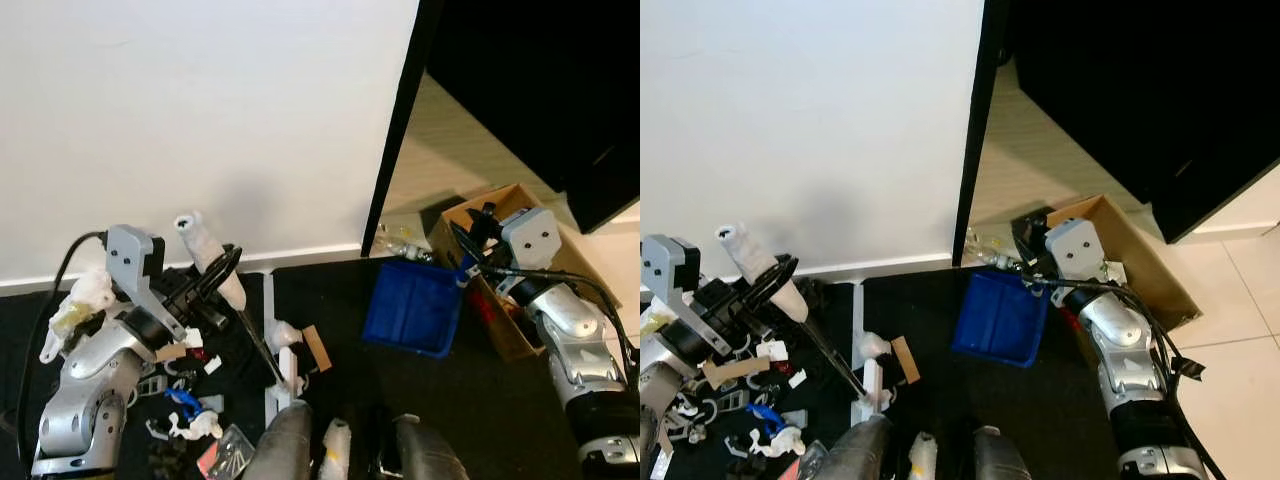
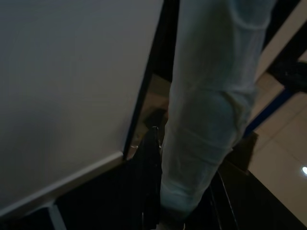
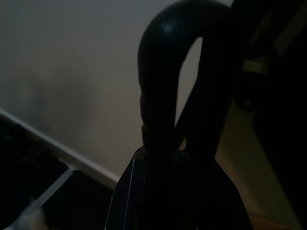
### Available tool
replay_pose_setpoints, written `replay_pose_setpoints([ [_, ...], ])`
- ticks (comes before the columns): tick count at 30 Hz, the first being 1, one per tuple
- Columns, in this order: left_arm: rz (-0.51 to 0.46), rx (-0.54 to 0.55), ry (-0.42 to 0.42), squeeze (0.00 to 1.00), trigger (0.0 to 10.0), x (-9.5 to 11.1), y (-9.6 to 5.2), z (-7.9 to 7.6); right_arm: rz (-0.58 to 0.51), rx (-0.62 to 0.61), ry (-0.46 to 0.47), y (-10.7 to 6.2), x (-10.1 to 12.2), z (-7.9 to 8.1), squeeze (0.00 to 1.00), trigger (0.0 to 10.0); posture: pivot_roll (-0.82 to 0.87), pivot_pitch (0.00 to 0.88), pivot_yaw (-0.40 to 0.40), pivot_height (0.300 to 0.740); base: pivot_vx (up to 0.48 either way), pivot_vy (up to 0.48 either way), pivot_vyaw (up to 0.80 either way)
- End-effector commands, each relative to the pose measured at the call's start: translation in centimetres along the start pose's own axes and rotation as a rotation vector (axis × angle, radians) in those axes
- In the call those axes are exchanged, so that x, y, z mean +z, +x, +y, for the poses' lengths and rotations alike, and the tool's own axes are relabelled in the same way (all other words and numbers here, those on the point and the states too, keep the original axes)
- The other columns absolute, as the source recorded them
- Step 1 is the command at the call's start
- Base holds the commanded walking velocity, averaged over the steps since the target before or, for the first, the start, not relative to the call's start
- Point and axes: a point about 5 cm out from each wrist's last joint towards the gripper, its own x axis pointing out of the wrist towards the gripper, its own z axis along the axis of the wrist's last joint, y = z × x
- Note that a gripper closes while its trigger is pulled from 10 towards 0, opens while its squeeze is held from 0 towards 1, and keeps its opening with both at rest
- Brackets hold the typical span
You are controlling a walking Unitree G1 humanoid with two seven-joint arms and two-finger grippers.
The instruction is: Sweep floor
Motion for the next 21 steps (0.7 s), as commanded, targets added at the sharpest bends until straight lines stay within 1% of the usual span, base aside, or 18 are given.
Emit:
replay_pose_setpoints([
  [1,-0.004,0.048,0.039,0.0,10.0,-0.3,-0.3,0.5,0.01,-0.003,0.001,-0.5,-0.6,0.5,0.0,10.0,0.19,0.22,0.012,0.74,0.0,0.0,0.0],
  [2,-0.013,0.106,0.093,0.0,10.0,0.1,-0.5,1.7,0.012,0.019,0.009,-0.6,-0.8,1.2,0.0,10.0,0.19,0.219,0.016,0.74,0.0,0.0,0.0],
  [3,-0.013,0.106,0.093,0.0,10.0,0.1,-0.5,1.7,0.012,0.019,0.009,-0.6,-0.8,1.2,0.0,10.0,0.19,0.219,0.016,0.74,0.0,0.0,0.0],
  [4,-0.027,0.147,0.126,0.0,10.0,0.8,-0.6,2.6,0.019,0.031,0.019,-0.8,-1.0,1.6,0.0,10.0,0.19,0.215,0.019,0.74,0.0,0.0,0.0],
  [6,-0.033,0.161,0.132,0.0,10.0,1.1,-0.6,2.9,0.022,0.031,0.023,-0.8,-1.2,1.7,0.0,10.0,0.19,0.215,0.019,0.74,0.0,0.0,0.0],
  [7,-0.047,0.211,0.148,0.0,10.0,1.6,-0.4,3.8,0.024,0.026,0.039,-0.8,-1.4,2.0,0.0,10.0,0.19,0.211,0.023,0.74,0.0,0.0,0.0],
  [8,-0.055,0.232,0.151,0.0,10.0,1.8,-0.3,4.1,0.018,0.016,0.058,-0.7,-1.4,2.2,0.0,10.0,0.19,0.203,0.031,0.74,0.0,0.0,0.0],
  [9,-0.055,0.232,0.151,0.0,10.0,1.8,-0.3,4.1,0.018,0.016,0.058,-0.7,-1.4,2.2,0.0,10.0,0.19,0.203,0.031,0.74,0.0,0.0,0.0],
  [10,-0.062,0.256,0.154,0.0,10.0,1.8,-0.1,4.5,0.014,-0.002,0.099,-0.5,-1.6,2.5,0.0,10.0,0.19,0.204,0.035,0.74,0.0,0.0,0.0],
  [13,-0.068,0.251,0.145,0.0,10.0,1.7,0.3,4.2,0.02,-0.007,0.12,-0.3,-1.9,3.1,0.0,10.0,0.2,0.204,0.039,0.74,0.0,0.0,0.0],
  [16,-0.076,0.239,0.139,0.0,10.0,1.5,0.5,4.0,0.01,-0.026,0.177,0.0,-2.0,3.7,0.0,10.0,0.21,0.196,0.049,0.74,0.0,0.0,0.0],
  [17,-0.076,0.239,0.139,0.0,10.0,1.5,0.5,4.0,0.01,-0.026,0.177,0.0,-2.0,3.7,0.0,10.0,0.21,0.196,0.049,0.74,0.0,0.0,0.0],
  [19,-0.079,0.238,0.138,0.0,10.0,1.3,0.6,3.9,-0.003,-0.074,0.251,0.2,-2.0,3.8,0.0,10.0,0.22,0.194,0.054,0.74,0.0,0.0,0.0],
  [20,-0.079,0.236,0.137,0.0,10.0,1.4,0.6,3.9,-0.029,-0.111,0.296,0.5,-1.6,3.4,0.0,10.0,0.23,0.194,0.057,0.74,0.0,0.0,0.0],
  [21,-0.081,0.233,0.137,0.0,10.0,1.4,0.6,3.9,-0.074,-0.17,0.354,1.0,-0.9,2.7,0.0,10.0,0.23,0.194,0.058,0.74,0.0,0.0,0.0],
])
